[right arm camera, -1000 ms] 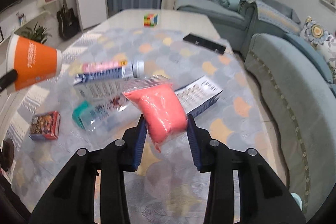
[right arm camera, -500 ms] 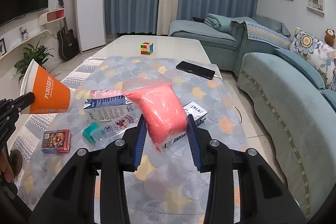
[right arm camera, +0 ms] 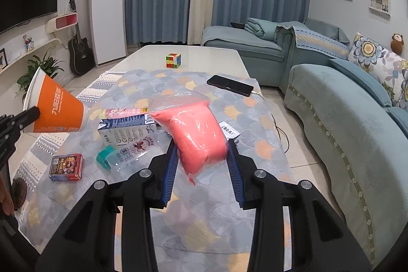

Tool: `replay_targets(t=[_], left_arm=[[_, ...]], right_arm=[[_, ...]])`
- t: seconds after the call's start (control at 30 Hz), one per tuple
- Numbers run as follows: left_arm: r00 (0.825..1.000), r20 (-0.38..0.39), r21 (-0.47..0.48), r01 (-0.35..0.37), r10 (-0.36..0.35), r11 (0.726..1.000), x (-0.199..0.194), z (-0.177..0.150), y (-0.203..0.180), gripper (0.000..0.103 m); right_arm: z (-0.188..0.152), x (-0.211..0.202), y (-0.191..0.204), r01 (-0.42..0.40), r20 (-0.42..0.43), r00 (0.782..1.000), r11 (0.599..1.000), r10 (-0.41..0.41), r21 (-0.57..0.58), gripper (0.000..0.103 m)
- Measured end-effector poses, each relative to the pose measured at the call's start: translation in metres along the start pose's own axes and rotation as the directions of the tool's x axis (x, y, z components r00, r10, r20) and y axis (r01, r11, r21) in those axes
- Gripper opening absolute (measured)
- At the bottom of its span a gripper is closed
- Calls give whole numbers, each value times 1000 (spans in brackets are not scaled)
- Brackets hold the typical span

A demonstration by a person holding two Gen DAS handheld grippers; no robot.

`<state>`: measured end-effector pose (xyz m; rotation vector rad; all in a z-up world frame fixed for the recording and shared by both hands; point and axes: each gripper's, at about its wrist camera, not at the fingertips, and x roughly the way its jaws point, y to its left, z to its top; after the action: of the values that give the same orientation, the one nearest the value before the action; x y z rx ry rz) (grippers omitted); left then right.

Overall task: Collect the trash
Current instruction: 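Carry the pink bag and orange cup over the blue basket with both tools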

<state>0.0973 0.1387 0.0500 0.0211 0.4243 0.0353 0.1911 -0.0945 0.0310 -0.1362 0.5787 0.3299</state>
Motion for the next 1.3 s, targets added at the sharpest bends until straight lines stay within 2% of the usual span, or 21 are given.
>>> replay_targets(t=[0.47,0.6,0.73,0.93,1.03,1.2,1.3], left_arm=[[992,55,72,106,-110,992,-22,6,-57,2],[984,50,107,166,-172,980,-28,2,-83,2],[967,33,129,248,-254,960,-35,-3,-108,2],[922,13,183,378,-387,908,-43,-12,-164,2],[890,-14,189,450,-456,873,-46,-19,-195,2],[817,-73,235,572,-572,786,-55,-39,-259,2],[772,-128,210,634,-622,744,-52,-51,-292,2]], right_arm=[[-25,-71,-52,45,57,997,997,-49,67,34],[-39,-88,-73,79,50,995,992,-84,96,34],[-58,-110,-101,119,41,991,984,-125,135,34],[-108,-147,-159,195,6,979,949,-203,249,34],[-134,-164,-190,235,-15,970,921,-243,309,34],[-170,-191,-240,281,-41,956,870,-289,405,34],[-192,-198,-270,290,-81,955,835,-286,468,34]])
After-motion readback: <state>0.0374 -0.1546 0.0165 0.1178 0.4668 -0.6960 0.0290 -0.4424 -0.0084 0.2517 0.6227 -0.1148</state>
